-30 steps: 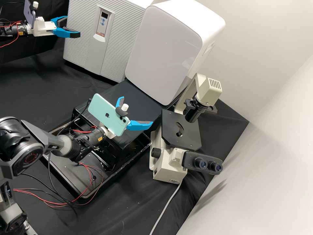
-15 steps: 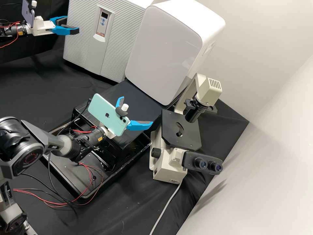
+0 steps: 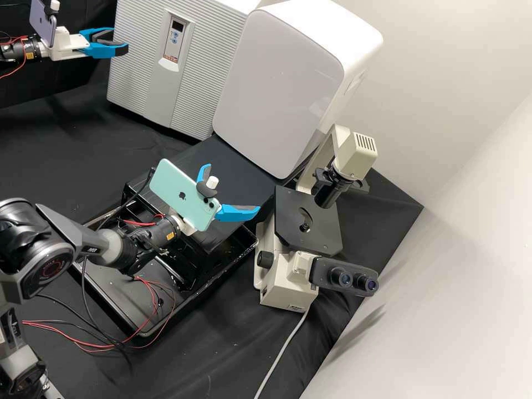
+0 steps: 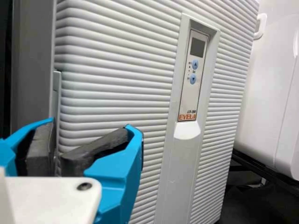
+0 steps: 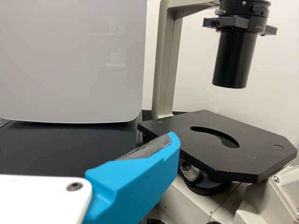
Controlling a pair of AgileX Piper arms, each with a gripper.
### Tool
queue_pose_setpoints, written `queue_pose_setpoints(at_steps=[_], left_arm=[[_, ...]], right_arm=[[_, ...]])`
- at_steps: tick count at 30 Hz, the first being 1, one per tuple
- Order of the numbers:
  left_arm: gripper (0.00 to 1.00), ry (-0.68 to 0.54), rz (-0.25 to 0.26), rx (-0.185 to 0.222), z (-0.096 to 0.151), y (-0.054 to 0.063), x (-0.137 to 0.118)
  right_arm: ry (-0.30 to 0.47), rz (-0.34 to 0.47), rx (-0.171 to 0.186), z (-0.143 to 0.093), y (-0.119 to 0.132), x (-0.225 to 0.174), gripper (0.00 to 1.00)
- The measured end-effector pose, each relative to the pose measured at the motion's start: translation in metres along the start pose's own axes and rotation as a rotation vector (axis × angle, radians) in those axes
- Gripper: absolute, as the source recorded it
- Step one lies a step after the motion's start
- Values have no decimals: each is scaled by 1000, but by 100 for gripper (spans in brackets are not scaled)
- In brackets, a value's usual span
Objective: Open the incubator door
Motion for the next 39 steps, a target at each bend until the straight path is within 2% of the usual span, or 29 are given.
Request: queue_pose_setpoints(at_steps=[4,17,21,29,33,39], left_arm=[[0,2,-7,6,7,0,-7],[0,29,-3,-13,9,-1,-12],[0,26,-11,-12,18,2,-22],[0,-24,-59,49,56,6,-61],[0,-80,-13,60,78,12,-82],[0,-17,76,27,90,23,-112]], right_arm=[[0,0,0,0,0,0,100],[0,0,0,0,0,0,100],[0,0,0,0,0,0,100],[0,0,0,0,0,0,100],[0,0,0,0,0,0,100],[0,0,0,0,0,0,100]])
